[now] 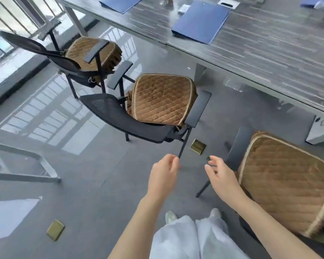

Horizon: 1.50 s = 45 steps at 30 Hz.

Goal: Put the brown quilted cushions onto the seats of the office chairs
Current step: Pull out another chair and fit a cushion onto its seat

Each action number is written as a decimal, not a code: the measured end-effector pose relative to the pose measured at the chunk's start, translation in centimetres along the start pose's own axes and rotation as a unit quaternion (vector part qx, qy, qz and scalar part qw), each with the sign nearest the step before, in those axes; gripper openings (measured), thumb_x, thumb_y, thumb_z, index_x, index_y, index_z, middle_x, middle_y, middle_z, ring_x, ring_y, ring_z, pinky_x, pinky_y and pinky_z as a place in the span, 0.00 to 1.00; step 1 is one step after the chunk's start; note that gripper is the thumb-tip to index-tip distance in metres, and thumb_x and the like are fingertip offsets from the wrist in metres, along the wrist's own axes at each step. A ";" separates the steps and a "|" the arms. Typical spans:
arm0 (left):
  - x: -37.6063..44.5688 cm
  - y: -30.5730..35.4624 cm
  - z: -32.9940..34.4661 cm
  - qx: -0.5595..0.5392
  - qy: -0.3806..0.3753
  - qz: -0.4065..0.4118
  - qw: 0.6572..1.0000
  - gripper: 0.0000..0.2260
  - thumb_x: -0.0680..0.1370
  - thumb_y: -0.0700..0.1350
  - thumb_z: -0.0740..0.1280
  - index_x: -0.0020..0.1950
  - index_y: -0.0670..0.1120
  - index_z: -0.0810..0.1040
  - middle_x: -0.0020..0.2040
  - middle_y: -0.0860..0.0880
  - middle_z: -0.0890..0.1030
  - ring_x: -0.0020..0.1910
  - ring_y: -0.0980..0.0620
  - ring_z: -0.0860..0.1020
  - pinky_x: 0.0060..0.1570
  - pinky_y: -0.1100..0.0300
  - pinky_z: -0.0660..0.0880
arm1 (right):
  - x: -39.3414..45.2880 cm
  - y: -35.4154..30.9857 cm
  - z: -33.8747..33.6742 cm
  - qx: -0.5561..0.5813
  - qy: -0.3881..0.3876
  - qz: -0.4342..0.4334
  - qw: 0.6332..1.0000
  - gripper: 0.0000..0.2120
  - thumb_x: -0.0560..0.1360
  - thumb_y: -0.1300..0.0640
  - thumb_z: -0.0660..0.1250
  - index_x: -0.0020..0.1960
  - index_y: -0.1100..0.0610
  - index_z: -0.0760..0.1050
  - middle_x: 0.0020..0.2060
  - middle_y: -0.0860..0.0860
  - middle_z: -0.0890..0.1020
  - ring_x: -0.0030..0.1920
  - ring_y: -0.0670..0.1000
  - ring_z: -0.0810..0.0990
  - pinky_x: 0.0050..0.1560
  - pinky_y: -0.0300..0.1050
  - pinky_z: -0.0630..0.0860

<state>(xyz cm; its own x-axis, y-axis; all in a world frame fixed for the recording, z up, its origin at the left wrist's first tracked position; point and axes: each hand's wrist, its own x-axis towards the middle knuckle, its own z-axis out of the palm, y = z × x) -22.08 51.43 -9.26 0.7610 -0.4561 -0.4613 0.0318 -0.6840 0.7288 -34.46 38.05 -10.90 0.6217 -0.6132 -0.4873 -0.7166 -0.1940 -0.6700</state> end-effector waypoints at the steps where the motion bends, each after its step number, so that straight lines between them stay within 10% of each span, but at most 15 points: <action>1: 0.4 -0.5 -1.4 -0.006 0.016 0.001 1.000 0.10 0.79 0.52 0.58 0.45 0.53 0.77 0.42 0.53 0.84 0.44 0.50 0.81 0.43 0.47 0.79 | 0.0 -1.2 0.7 0.004 -0.005 -0.003 1.000 0.21 0.80 0.47 0.57 0.72 0.50 0.63 0.66 0.49 0.74 0.64 0.51 0.74 0.65 0.47 0.70; 14: 13.3 0.2 -14.6 -0.003 0.077 0.007 0.997 0.08 0.80 0.47 0.60 0.51 0.52 0.79 0.45 0.55 0.84 0.46 0.57 0.80 0.41 0.61 0.74 | 11.8 -13.6 3.3 0.025 -0.019 -0.030 0.999 0.22 0.81 0.50 0.56 0.73 0.56 0.63 0.49 0.44 0.75 0.53 0.47 0.73 0.57 0.43 0.69; 21: 22.4 1.0 -17.9 0.087 0.027 -0.016 0.996 0.10 0.82 0.47 0.60 0.59 0.49 0.78 0.43 0.57 0.80 0.36 0.62 0.74 0.32 0.73 0.70 | 19.8 -18.4 3.9 0.008 -0.042 -0.011 0.999 0.22 0.81 0.49 0.56 0.73 0.55 0.63 0.62 0.51 0.78 0.50 0.47 0.75 0.52 0.42 0.70; 27: 30.2 0.6 -20.4 0.132 -0.039 -0.052 0.989 0.11 0.82 0.48 0.59 0.62 0.51 0.76 0.54 0.52 0.79 0.39 0.60 0.75 0.36 0.64 0.74 | 25.7 -21.6 4.8 0.008 -0.034 0.034 0.999 0.20 0.82 0.51 0.55 0.72 0.54 0.62 0.53 0.47 0.76 0.46 0.46 0.75 0.45 0.36 0.69; 35: 40.5 -2.1 -22.4 0.170 -0.140 -0.095 0.971 0.14 0.82 0.47 0.60 0.67 0.48 0.72 0.56 0.51 0.77 0.41 0.60 0.75 0.36 0.65 0.71 | 32.3 -23.4 7.8 0.015 -0.006 0.111 0.994 0.21 0.81 0.51 0.57 0.72 0.56 0.64 0.50 0.46 0.76 0.53 0.49 0.74 0.60 0.45 0.69; 45: 53.5 -4.7 -23.8 0.152 -0.200 -0.172 0.953 0.10 0.76 0.44 0.63 0.57 0.48 0.77 0.56 0.47 0.81 0.55 0.45 0.79 0.58 0.51 0.76 | 39.0 -20.1 11.8 0.103 0.053 0.303 0.946 0.21 0.80 0.49 0.60 0.69 0.56 0.69 0.61 0.54 0.78 0.59 0.55 0.76 0.62 0.49 0.70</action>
<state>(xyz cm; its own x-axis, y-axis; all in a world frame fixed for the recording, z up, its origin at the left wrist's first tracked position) 33.93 43.78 -25.33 0.4304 -0.3142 -0.8462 0.0000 -0.9375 0.3481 7.88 27.08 -23.06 0.0743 -0.6393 -0.7653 -0.8477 0.3637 -0.3862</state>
